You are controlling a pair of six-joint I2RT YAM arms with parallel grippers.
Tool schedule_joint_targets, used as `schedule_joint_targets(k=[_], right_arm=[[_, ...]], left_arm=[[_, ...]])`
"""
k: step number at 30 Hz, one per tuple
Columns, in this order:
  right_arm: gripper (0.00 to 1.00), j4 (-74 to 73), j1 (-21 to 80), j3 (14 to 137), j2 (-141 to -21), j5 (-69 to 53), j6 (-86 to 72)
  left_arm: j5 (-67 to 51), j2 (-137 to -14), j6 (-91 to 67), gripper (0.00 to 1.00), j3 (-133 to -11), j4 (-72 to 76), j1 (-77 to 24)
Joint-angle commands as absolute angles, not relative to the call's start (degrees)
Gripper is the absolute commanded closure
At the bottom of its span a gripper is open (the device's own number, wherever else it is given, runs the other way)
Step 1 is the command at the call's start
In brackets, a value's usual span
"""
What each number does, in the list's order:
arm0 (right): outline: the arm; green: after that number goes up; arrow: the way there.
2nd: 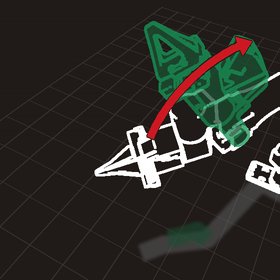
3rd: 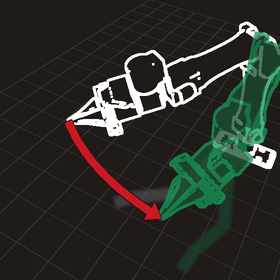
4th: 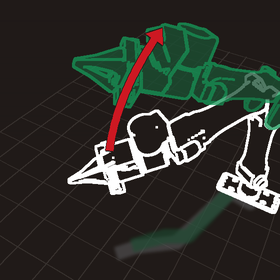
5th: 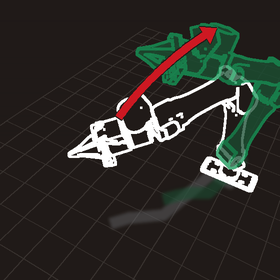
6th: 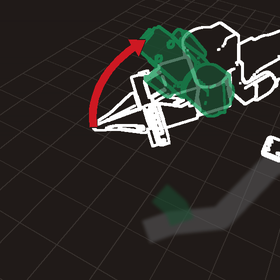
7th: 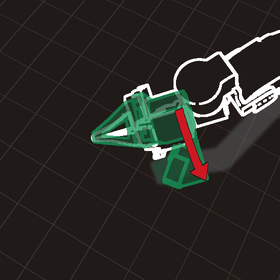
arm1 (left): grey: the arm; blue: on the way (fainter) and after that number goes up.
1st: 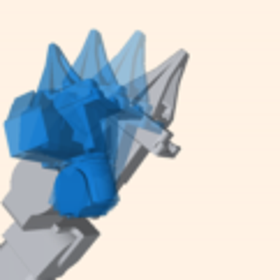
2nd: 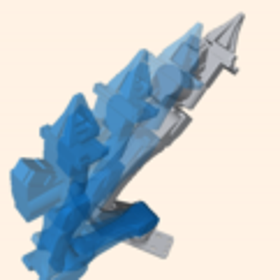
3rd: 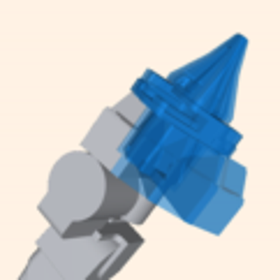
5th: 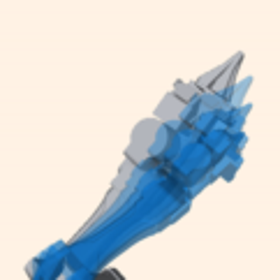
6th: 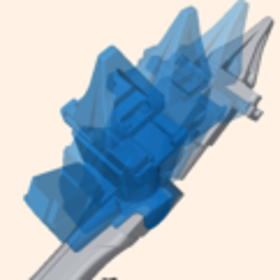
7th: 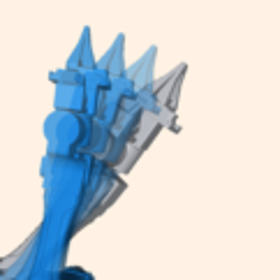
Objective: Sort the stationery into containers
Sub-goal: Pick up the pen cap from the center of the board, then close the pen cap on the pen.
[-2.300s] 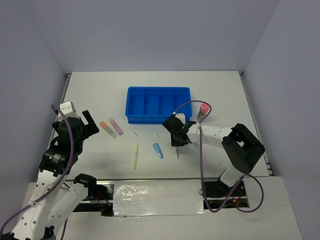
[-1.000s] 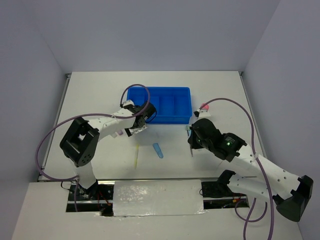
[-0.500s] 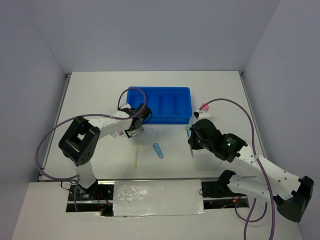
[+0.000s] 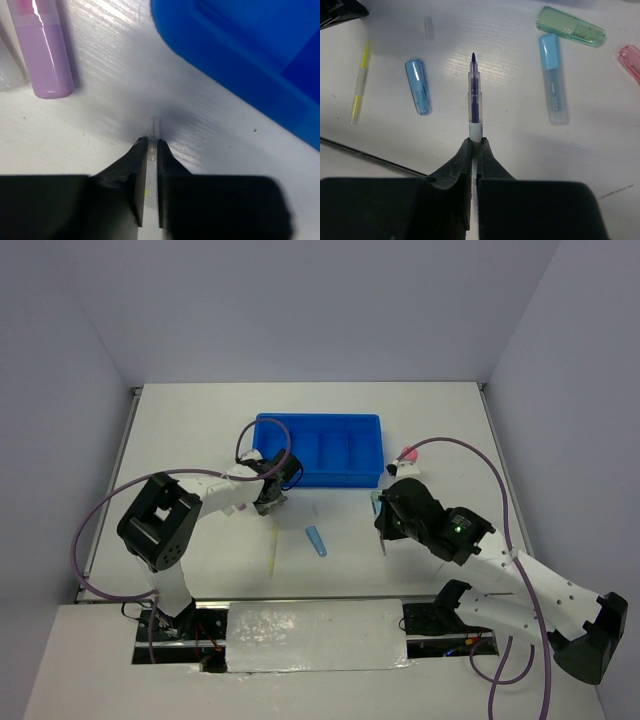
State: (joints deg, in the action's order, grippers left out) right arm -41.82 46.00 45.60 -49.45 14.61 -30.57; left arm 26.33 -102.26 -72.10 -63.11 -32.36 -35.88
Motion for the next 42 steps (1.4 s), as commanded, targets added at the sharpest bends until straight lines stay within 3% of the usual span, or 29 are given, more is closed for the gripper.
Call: schedule_joint_targets(k=[1, 3, 10, 18, 22, 26, 33, 42], right_arm=[[1.00, -40.5, 46.7, 45.4, -48.0, 14.5, -30.1], [1.00, -40.2, 46.6, 45.1, -47.4, 13.6, -29.4], [1.00, -32.8, 46.6, 40.9, -45.0, 7.4, -27.1], [1.00, -19.6, 46.7, 36.1, -46.1, 1.9, -28.6], [1.00, -10.9, 48.1, 32.7, -46.4, -3.1, -31.1], [1.00, 7.4, 51.1, 27.3, -47.4, -5.7, -39.8], [1.00, 20.0, 64.8, 29.3, -54.3, 3.9, -39.6], [1.00, 16.4, 67.4, 32.3, -56.3, 14.8, -41.1]], left_arm=[[24.9, -104.1, -71.5, 0.87, -61.7, -33.7, -35.6], [24.1, -104.3, -70.8, 1.00, -60.4, -33.2, -35.6], [23.2, -97.0, -68.2, 1.00, -55.1, -29.7, -35.6], [20.9, -80.2, -61.5, 1.00, -52.4, -18.9, -35.8], [17.1, -71.9, -58.5, 1.00, -49.2, -10.7, -36.0], [8.8, -62.9, -56.3, 1.00, -43.3, 3.3, -36.4], [-6.1, -55.8, -54.4, 1.00, -33.4, 26.0, -37.3], [-10.7, -50.4, -54.5, 1.00, -25.7, 40.9, -37.4]])
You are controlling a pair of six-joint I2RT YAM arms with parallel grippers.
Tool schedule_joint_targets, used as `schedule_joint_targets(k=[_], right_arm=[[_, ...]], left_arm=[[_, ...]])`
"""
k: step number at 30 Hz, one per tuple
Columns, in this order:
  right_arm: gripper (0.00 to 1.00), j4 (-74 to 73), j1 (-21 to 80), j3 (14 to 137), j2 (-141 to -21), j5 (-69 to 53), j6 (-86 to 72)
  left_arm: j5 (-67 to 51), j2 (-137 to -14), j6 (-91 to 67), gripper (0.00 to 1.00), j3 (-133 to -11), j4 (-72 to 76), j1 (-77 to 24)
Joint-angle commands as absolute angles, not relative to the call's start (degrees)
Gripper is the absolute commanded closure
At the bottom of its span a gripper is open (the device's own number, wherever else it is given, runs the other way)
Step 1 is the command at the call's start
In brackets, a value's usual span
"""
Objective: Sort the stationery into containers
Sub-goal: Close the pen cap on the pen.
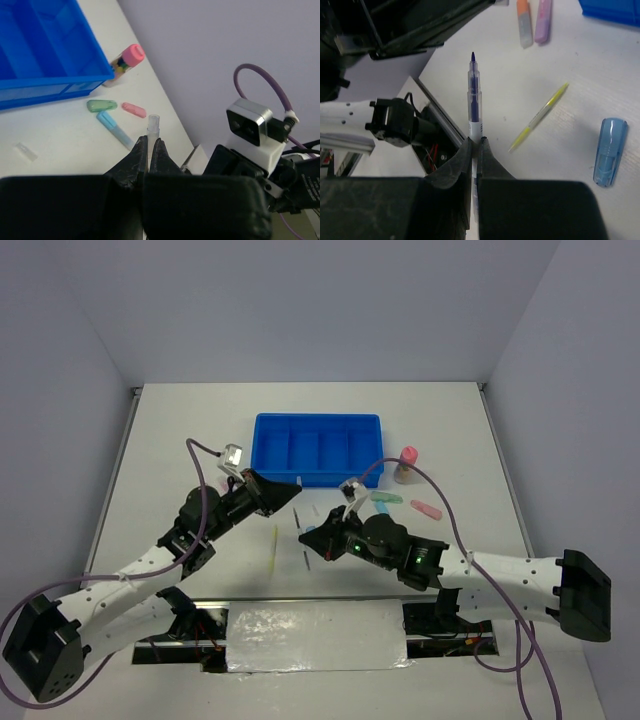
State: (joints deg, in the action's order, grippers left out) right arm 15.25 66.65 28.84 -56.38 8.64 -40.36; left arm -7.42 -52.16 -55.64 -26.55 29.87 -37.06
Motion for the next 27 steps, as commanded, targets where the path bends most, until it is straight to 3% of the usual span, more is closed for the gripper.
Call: schedule_joint_targets(k=[1, 27], right_arm=[[1.00, 16.4, 67.5, 32.4, -56.1, 14.9, -40.7], [1.00, 14.2, 67.9, 33.2, -52.8, 18.2, -38.6]], left_arm=[[-10.7, -50.0, -54.4, 1.00, -25.2, 41.3, -37.4], [-10.3, -47.7, -53.2, 1.00, -22.7, 41.4, -37.4]])
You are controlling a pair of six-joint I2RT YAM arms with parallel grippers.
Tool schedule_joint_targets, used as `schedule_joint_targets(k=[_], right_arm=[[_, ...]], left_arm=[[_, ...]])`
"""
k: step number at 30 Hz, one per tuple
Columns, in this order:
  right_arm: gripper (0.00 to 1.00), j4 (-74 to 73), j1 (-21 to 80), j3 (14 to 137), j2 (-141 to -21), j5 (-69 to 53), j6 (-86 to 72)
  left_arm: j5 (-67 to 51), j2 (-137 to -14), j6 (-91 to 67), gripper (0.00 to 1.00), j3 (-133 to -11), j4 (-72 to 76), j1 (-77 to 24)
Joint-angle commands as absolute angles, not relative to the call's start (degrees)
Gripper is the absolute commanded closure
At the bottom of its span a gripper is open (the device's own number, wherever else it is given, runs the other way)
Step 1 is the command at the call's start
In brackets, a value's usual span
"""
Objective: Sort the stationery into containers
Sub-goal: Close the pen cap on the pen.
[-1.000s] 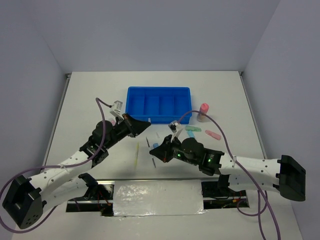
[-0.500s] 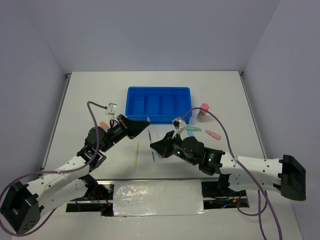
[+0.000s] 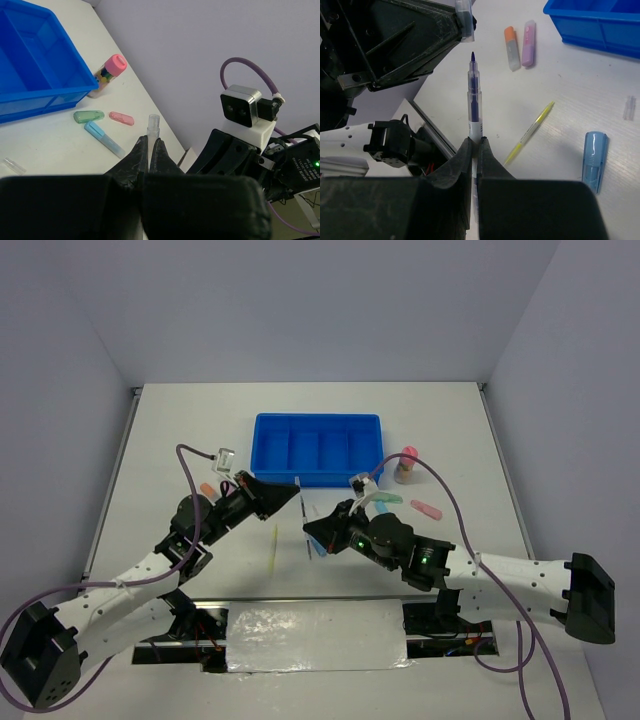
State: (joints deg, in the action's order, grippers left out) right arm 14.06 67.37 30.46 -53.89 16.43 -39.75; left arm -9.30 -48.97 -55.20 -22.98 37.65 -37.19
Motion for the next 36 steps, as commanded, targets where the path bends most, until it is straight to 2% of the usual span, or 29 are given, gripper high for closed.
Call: schedule_joint_targets(k=[1, 36], right_arm=[[1.00, 14.3, 67.9, 33.5, -53.1, 18.2, -38.5], [1.00, 16.4, 67.9, 37.4, -57.7, 21.8, -38.0]], left_arm=[[-10.4, -47.7, -53.3, 1.00, -22.6, 41.6, -37.4], [-11.5, -47.5, -54.9, 1.00, -20.2, 44.1, -37.4]])
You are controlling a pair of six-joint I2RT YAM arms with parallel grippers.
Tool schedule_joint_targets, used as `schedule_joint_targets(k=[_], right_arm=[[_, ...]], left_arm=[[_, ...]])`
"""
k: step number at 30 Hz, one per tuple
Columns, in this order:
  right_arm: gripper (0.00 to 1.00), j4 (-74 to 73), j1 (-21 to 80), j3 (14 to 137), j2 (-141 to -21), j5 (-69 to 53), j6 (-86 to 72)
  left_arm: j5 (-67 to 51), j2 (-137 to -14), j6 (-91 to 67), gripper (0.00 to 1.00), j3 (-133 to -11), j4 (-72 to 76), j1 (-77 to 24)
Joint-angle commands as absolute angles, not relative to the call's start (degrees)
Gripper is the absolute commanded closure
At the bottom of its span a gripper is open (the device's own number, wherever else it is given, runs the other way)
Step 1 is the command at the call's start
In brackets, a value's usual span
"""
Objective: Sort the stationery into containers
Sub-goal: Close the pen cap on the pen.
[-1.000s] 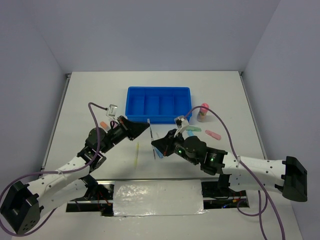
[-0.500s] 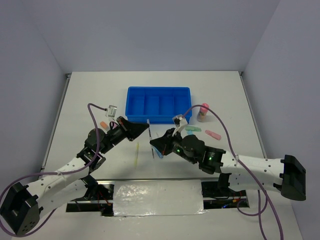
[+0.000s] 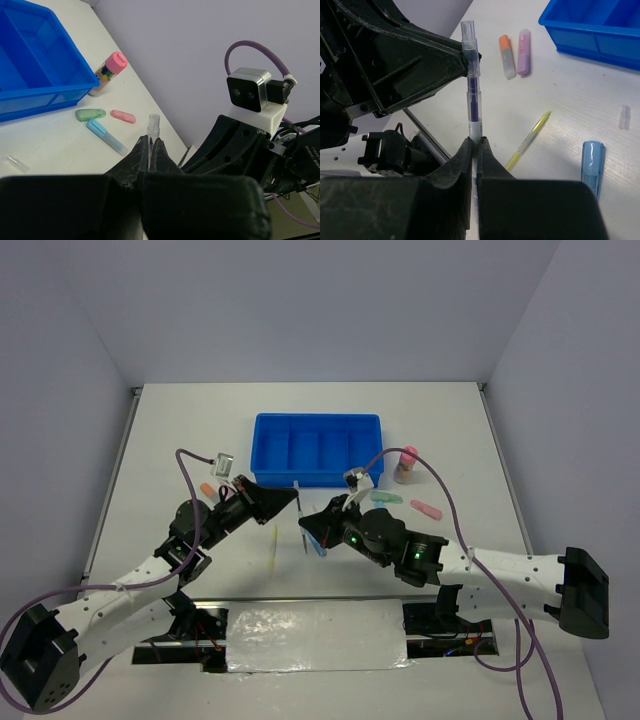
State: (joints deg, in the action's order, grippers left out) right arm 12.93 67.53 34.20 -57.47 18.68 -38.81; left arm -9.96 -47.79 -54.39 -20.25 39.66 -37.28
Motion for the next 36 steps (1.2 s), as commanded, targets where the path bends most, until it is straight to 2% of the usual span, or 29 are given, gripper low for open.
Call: schedule_joint_targets(k=[1, 14, 18, 23, 26, 29, 34, 35, 36], right_arm=[[1.00, 16.8, 67.9, 37.4, -57.7, 22.7, -38.0], [1.00, 27.1, 67.1, 39.6, -57.4, 23.4, -27.0], [1.00, 32.8, 67.2, 39.0, -57.4, 19.1, -23.8], [1.00, 33.0, 66.9, 39.3, -57.0, 20.1, -23.7], [1.00, 32.2, 67.1, 40.3, -56.8, 18.7, -22.3], [1.00, 31.2, 67.1, 41.1, -57.0, 17.1, -20.8], [1.00, 30.9, 67.1, 40.3, -56.9, 14.2, -19.6], [1.00, 30.8, 67.1, 40.2, -56.8, 14.0, -19.6], [1.00, 30.8, 67.1, 39.9, -56.6, 14.1, -19.8]], left_arm=[[-11.6, -47.5, -55.0, 1.00, -20.3, 44.0, -37.4], [-13.3, -47.6, -53.4, 1.00, -20.7, 42.6, -37.4], [-14.8, -48.4, -52.6, 0.92, -21.9, 42.1, -37.4], [-17.1, -48.7, -51.9, 0.87, -22.1, 43.4, -37.5], [-17.5, -48.3, -50.7, 0.80, -22.4, 42.9, -37.5], [-17.8, -47.5, -49.3, 0.68, -23.6, 41.3, -37.5], [-18.7, -46.1, -46.7, 0.58, -26.3, 37.7, -37.5], [-18.8, -45.9, -45.9, 0.58, -27.0, 37.3, -37.5], [-18.9, -45.7, -45.6, 0.70, -27.3, 36.4, -37.5]])
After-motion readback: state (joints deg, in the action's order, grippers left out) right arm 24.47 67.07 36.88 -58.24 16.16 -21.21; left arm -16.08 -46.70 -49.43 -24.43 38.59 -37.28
